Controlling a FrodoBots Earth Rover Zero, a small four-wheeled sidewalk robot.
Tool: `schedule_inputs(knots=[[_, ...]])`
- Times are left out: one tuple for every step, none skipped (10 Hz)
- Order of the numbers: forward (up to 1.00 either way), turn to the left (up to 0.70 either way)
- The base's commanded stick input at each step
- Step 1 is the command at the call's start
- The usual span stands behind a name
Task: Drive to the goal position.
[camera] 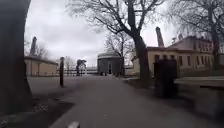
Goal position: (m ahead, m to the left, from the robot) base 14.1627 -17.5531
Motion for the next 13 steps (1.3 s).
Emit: schedule_inputs(knots=[[1.00, 0.00], [1.00, 0.00], [1.00, 0.00], [1.00, 0.00], [1.00, 0.00], [1.00, 0.00], [1.00, 0.00], [1.00, 0.00], [1.00, 0.00], [1.00, 0.00], [1.00, 0.00], [1.00, 0.00], [1.00, 0.00]])
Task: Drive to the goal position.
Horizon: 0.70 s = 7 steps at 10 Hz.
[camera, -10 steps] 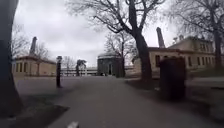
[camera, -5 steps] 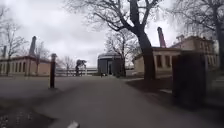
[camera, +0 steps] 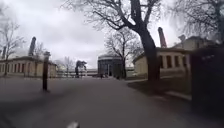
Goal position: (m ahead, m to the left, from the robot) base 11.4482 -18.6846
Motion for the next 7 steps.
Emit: schedule_inputs(knots=[[1.00, 0.00], [1.00, 0.00], [1.00, 0.00], [1.00, 0.00], [1.00, 0.00], [1.00, 0.00], [1.00, 0.00]])
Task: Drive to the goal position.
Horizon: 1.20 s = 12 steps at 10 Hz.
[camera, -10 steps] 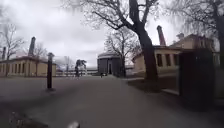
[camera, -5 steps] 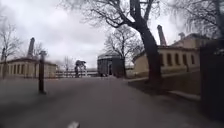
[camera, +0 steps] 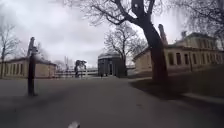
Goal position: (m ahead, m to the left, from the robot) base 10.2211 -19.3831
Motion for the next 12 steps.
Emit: schedule_inputs(knots=[[1.00, 0.00], [1.00, 0.00], [1.00, 0.00], [1.00, 0.00], [1.00, 0.00], [1.00, 0.00], [1.00, 0.00], [1.00, 0.00], [1.00, 0.00], [1.00, 0.00], [1.00, 0.00], [1.00, 0.00]])
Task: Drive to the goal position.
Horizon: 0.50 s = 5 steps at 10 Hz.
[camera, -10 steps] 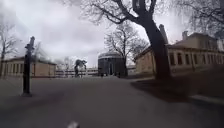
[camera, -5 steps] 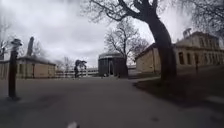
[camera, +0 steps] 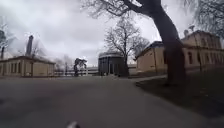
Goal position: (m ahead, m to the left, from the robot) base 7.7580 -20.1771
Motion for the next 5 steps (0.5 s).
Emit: schedule_inputs(knots=[[1.00, 0.00], [1.00, 0.00], [1.00, 0.00], [1.00, 0.00], [1.00, 0.00]])
